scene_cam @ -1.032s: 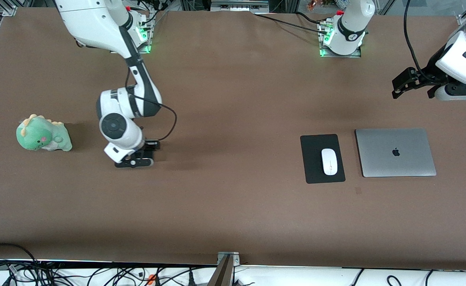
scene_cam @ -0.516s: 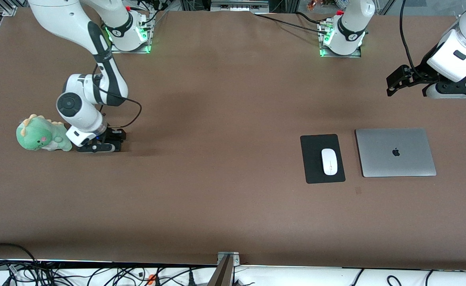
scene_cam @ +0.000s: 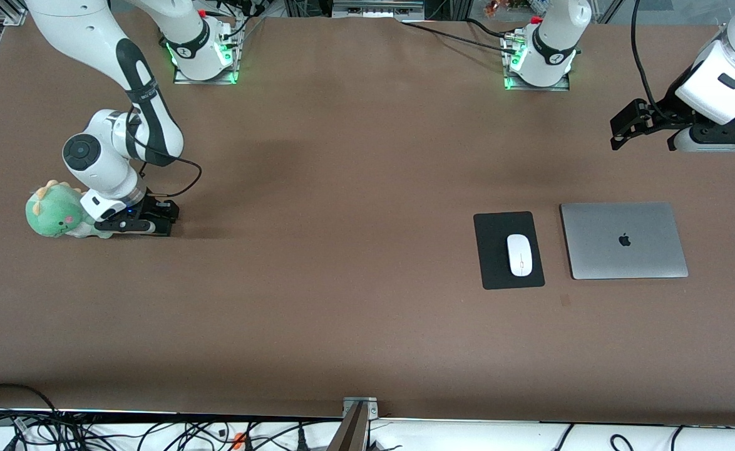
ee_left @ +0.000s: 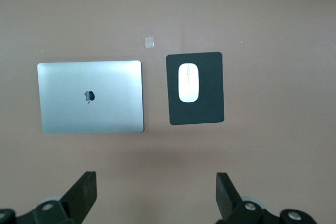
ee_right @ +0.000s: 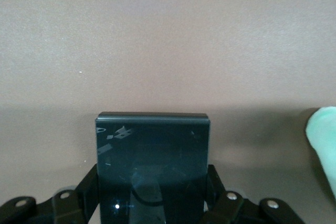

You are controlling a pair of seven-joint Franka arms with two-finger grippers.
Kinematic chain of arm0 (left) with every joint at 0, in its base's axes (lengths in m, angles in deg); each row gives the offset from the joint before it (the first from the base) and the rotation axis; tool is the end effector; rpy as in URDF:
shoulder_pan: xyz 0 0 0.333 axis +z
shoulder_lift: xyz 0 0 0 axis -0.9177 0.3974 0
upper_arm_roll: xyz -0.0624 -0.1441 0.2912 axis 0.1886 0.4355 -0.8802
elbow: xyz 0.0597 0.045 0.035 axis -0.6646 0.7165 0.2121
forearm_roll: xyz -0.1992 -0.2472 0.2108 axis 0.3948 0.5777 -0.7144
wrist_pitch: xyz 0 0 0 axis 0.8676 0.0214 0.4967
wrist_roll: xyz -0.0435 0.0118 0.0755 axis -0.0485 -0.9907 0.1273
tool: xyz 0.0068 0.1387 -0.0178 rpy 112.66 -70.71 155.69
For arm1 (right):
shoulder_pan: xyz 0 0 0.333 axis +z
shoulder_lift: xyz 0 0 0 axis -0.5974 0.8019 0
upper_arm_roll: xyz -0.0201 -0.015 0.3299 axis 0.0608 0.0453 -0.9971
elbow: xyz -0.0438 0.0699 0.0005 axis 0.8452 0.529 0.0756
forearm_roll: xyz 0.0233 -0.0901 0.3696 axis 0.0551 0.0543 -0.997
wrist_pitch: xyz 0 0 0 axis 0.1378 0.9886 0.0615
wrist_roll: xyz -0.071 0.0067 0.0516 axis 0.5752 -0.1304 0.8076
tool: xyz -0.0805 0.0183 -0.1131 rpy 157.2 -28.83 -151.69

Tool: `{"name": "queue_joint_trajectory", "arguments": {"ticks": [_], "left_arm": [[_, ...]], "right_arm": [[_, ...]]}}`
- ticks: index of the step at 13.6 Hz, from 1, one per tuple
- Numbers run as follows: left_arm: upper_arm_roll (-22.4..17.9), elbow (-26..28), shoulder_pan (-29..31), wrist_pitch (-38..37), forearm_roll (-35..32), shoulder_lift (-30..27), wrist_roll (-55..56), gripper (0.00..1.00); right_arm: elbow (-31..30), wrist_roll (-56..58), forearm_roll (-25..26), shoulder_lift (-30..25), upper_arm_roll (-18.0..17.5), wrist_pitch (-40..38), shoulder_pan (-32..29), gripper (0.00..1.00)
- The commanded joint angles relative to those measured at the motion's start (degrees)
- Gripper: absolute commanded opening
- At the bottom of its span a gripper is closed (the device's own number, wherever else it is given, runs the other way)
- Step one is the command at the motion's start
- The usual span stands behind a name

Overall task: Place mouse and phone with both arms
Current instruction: 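Carry the phone toward the green plush dinosaur with the right gripper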

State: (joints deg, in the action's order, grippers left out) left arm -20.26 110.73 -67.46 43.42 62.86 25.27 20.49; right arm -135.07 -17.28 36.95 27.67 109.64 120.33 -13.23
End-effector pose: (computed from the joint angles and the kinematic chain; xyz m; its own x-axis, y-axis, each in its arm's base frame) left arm 0.5211 -0.0670 0.6075 0.9998 0.0206 0.0005 0.0206 -0.9998 -0.0060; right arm 0.5201 -0.0250 0.1726 0.9978 0.0229 0.0622 0.0177 -0.9964 0.0829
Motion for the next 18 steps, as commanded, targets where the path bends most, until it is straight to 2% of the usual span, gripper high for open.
{"name": "queue_joint_trajectory", "arguments": {"ticks": [1,2,3,4,8,12,18], "left_arm": [[0.2,-1.9,-0.2,-1.5,-0.8,0.7,-0.2,1.0],[0.2,-1.9,-0.2,-1.5,-0.8,0.8,-0.2,1.0],[0.2,-1.9,-0.2,-1.5,-0.9,0.8,-0.2,1.0],[0.2,-1.9,-0.2,-1.5,-0.9,0.8,-0.2,1.0],[0.0,-2.0,-0.1,-1.5,-0.8,0.8,-0.2,1.0],[0.0,-2.0,0.0,-1.5,-0.8,0.8,-0.2,1.0],[0.0,-1.9,0.3,-1.5,-0.8,0.9,-0.2,1.0]], "right_arm": [[-0.6,7.0,-6.3,0.2,-0.8,1.7,-0.6,0.37],[-0.5,8.2,-7.4,0.3,-0.8,1.6,-0.6,0.38],[-0.4,8.4,-7.6,0.4,-0.9,1.6,-0.5,0.6],[0.0,8.4,-7.6,0.6,-1.0,1.4,-0.5,1.0],[1.3,8.4,-7.6,0.2,-1.2,-1.9,0.1,1.0],[10.0,8.0,-8.1,-1.6,-0.4,-20.3,-0.3,1.0],[24.3,5.5,-8.1,-4.6,4.4,-45.2,-0.2,1.0]]}}
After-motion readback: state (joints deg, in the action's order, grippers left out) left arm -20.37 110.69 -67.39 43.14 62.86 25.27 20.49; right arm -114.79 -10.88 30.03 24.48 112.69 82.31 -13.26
